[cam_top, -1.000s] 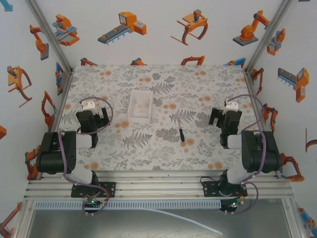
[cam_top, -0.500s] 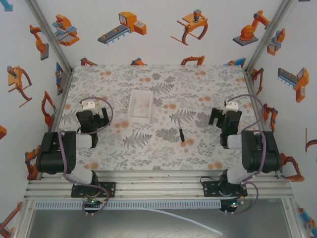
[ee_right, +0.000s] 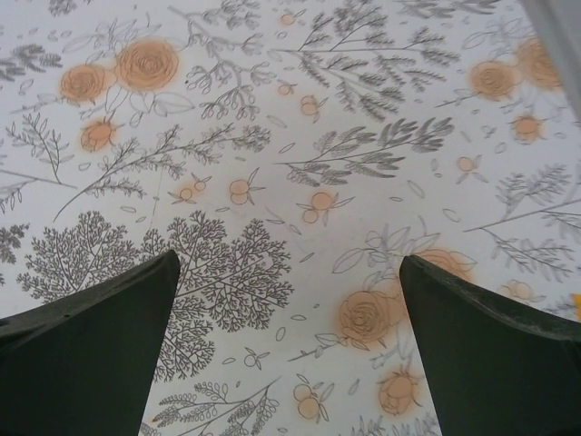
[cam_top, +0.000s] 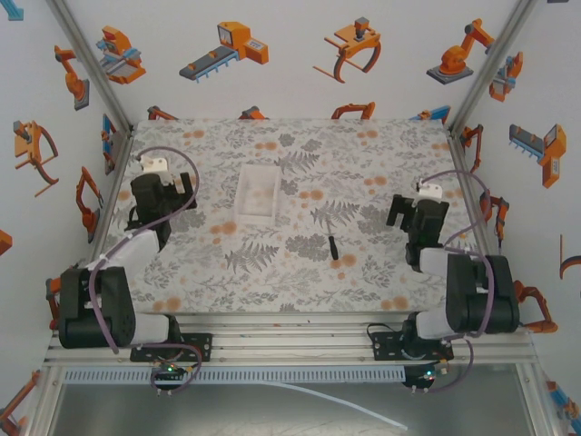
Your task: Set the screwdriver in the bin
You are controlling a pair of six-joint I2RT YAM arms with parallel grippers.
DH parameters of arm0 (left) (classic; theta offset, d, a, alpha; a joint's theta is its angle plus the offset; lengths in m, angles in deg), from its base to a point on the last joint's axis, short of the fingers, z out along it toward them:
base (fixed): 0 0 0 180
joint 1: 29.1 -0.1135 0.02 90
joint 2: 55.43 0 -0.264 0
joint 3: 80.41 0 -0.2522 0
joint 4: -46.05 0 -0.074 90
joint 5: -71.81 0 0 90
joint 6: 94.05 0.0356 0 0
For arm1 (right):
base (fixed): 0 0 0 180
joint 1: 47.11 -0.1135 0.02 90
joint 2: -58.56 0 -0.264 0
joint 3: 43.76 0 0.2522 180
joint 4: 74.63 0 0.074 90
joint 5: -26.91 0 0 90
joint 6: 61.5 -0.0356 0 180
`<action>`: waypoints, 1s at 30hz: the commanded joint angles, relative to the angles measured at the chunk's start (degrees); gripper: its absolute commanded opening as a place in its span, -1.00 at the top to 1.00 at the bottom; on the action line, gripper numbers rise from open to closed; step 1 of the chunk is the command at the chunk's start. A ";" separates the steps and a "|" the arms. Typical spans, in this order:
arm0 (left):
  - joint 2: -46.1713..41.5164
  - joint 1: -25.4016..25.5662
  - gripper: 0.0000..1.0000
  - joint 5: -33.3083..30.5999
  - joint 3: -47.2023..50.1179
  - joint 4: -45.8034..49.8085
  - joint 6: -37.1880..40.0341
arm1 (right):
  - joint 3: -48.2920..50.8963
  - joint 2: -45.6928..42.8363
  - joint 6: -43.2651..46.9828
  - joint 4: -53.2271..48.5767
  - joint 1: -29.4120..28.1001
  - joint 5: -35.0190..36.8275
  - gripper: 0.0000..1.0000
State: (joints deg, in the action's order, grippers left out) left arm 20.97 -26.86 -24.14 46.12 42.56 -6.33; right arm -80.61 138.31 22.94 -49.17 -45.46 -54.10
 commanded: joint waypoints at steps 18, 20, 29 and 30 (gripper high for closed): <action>-14.72 5.05 -0.95 11.75 -25.18 67.26 14.19 | -29.29 -14.04 -28.05 -72.65 -25.59 -4.93 -0.51; -16.07 5.79 -0.95 10.94 -24.82 68.75 14.15 | -29.86 -12.53 -29.16 -74.81 -30.94 -2.03 -0.45; -18.22 6.11 -0.94 10.56 -24.90 72.54 13.37 | -28.07 -6.08 -33.37 -73.28 -37.40 -0.93 -0.29; -18.30 6.06 -0.95 10.29 -25.03 72.80 13.20 | -28.50 -5.08 -33.16 -73.16 -37.50 -0.98 -0.27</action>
State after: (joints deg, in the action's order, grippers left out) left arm 3.55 -20.98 -14.11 21.66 112.28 6.00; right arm -108.54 130.99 -8.28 -120.95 -82.16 -56.11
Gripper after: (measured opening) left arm 0.974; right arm 0.644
